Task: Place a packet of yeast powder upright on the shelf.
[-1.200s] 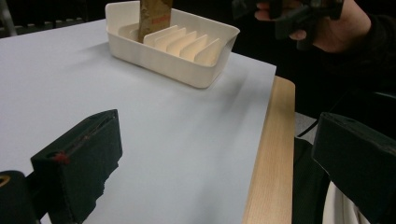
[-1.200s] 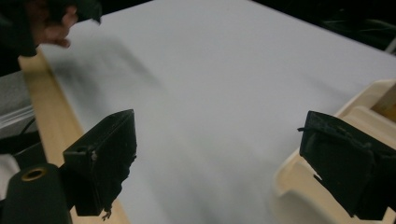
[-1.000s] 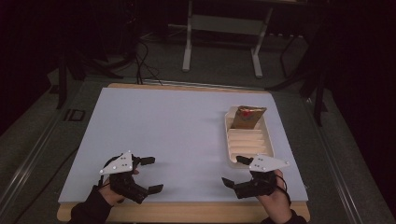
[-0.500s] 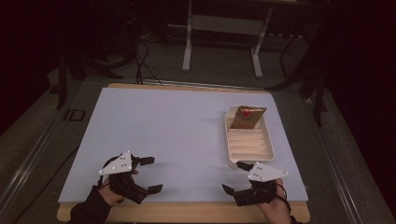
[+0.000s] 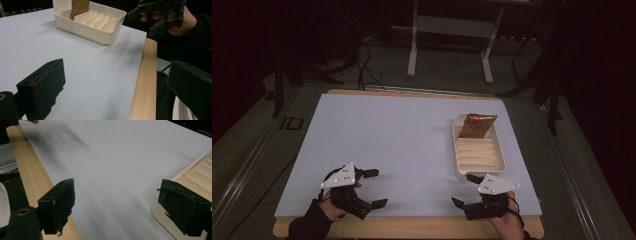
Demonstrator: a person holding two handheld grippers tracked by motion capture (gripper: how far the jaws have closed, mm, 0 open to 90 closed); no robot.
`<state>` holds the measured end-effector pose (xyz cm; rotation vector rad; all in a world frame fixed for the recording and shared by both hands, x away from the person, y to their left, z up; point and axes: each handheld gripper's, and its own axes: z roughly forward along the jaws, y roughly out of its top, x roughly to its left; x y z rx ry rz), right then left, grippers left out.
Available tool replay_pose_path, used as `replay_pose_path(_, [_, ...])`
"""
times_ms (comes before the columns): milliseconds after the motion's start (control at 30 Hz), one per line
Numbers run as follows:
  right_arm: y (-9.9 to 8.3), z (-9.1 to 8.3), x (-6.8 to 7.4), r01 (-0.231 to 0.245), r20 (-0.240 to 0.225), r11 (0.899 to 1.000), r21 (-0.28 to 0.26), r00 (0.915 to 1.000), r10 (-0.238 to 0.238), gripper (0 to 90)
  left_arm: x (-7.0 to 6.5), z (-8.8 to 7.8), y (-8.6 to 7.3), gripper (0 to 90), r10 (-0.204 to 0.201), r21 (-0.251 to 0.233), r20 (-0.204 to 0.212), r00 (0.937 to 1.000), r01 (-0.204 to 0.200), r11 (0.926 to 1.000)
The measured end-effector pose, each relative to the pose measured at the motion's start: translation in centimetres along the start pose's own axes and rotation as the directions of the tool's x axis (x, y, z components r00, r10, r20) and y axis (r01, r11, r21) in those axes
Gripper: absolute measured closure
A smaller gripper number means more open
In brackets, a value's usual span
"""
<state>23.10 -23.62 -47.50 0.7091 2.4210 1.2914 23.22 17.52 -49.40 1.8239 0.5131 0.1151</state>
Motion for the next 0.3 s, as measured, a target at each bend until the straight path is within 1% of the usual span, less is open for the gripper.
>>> replay_pose_path(100, [-0.01, 0.02, 0.0, 0.004, -0.001, 1.0, 0.0, 1.0, -0.004, 13.7, -0.08, 0.08, 0.0, 2.7, 0.005, 0.004, 0.0, 1.0, -0.005, 1.0])
replay_pose_path(200, [-0.05, 0.05, -0.04, 0.003, -0.017, 1.0, -0.002, 0.9999, -0.003, 13.8, -0.08, 0.11, -0.04, 2.7, 0.005, 0.005, 0.002, 1.0, -0.005, 1.0])
replay_pose_path(300, [-0.06, 0.16, 0.06, 0.013, -0.02, 1.0, 0.004, 0.9997, -0.013, 14.0, -0.06, 0.11, -0.03, 2.7, 0.003, 0.003, 0.002, 1.0, -0.003, 1.0])
